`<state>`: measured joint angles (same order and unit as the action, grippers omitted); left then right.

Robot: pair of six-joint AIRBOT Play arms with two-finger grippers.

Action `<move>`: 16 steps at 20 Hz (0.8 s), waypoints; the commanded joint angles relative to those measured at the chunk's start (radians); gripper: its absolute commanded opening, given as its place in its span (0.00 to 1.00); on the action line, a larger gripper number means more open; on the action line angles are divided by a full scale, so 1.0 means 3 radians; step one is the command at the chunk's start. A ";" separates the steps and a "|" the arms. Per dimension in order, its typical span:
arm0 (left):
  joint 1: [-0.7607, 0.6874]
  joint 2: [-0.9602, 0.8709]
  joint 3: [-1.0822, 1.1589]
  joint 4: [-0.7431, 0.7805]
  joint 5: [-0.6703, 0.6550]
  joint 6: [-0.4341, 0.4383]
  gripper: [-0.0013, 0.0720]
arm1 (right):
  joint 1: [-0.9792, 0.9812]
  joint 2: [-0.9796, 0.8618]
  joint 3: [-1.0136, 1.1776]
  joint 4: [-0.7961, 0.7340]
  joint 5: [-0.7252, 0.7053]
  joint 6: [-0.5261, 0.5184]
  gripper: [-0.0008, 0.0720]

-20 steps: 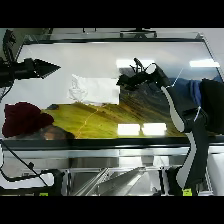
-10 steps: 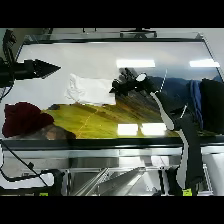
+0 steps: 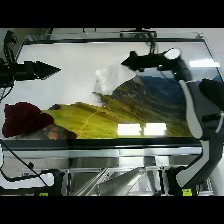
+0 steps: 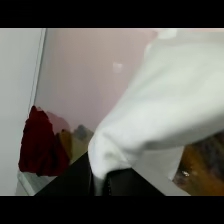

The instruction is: Fold the shirts.

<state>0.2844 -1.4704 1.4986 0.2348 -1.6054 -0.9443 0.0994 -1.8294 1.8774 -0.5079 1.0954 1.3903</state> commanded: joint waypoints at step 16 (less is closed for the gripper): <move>-0.0005 0.0000 -0.0754 -0.0010 0.0329 -0.0084 0.02 | -0.2232 0.0767 -0.0039 0.0464 -0.1017 -0.0624 0.04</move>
<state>0.2836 -1.4704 1.2934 0.2306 -1.5536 -0.9680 -0.5114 -1.5291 1.8034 -0.4900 1.0012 1.3067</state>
